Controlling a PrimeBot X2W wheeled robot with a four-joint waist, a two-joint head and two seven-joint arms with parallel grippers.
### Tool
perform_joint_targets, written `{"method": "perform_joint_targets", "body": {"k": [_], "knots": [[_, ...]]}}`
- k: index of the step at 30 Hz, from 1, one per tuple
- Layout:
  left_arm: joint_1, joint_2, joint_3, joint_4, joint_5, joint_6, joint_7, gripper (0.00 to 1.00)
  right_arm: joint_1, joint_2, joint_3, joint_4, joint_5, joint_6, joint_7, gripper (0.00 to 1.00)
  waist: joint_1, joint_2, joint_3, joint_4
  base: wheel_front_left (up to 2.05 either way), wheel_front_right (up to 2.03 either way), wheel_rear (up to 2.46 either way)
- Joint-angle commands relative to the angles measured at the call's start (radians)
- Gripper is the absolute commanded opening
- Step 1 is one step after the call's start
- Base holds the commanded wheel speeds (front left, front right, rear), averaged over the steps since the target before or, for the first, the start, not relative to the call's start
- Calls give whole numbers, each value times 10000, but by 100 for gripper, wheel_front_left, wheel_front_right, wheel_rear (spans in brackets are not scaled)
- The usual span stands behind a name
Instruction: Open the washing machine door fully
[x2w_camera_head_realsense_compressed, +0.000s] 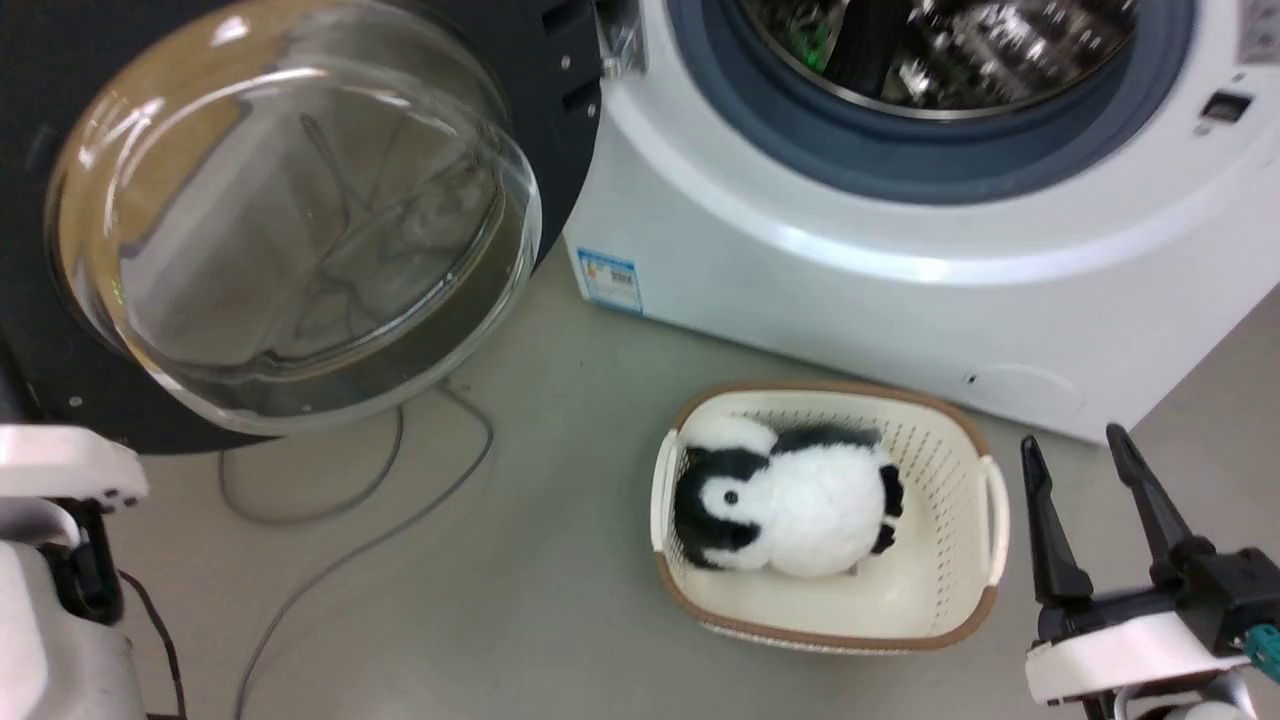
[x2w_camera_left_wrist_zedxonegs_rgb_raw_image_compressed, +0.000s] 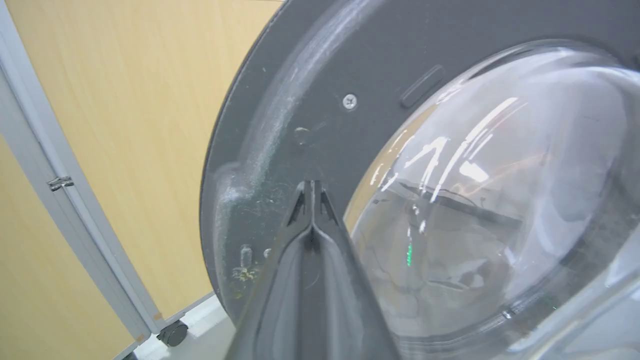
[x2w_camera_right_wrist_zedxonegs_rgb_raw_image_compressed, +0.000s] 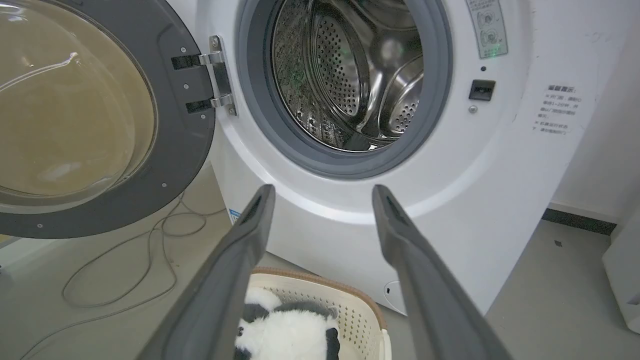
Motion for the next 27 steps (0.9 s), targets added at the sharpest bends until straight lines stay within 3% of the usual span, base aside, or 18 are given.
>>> {"method": "perform_joint_targets", "body": {"k": [1, 11, 21, 22, 23, 27], "knots": [[274, -91, -80, -242, 94, -104, -44, 0, 187, 43, -1, -17, 144, 8, -42, 100, 0, 0, -417, -131, 0, 0, 0], [1815, -898, -996, -2066, 445, -318, -44, 0, 655, 47, 92, -51, 734, 8, -42, 100, 0, 0, -1415, -502, 0, 0, 0], [3100, -1366, -1866, -2964, 348, -500, -44, 0, 926, 48, 77, -101, 1018, 8, -42, 100, 0, 0, -1838, -1009, 0, 0, 0], [3223, -1404, -1959, -2994, 287, -522, -44, 38, 951, 48, 83, -106, 1036, 8, -42, 100, 0, 0, -1876, -1076, 0, 0, 0], [3326, -1437, -2066, -3070, 229, -545, -44, 100, 972, 48, 92, -112, 1048, 8, -42, 100, 0, 0, -1900, -1150, 0, 0, 0], [3724, -1555, -2520, -3347, 64, -606, -44, 100, 1032, 48, 90, -128, 1067, 8, -42, 100, 0, 0, -1969, -1428, 0, 0, 0]]}}
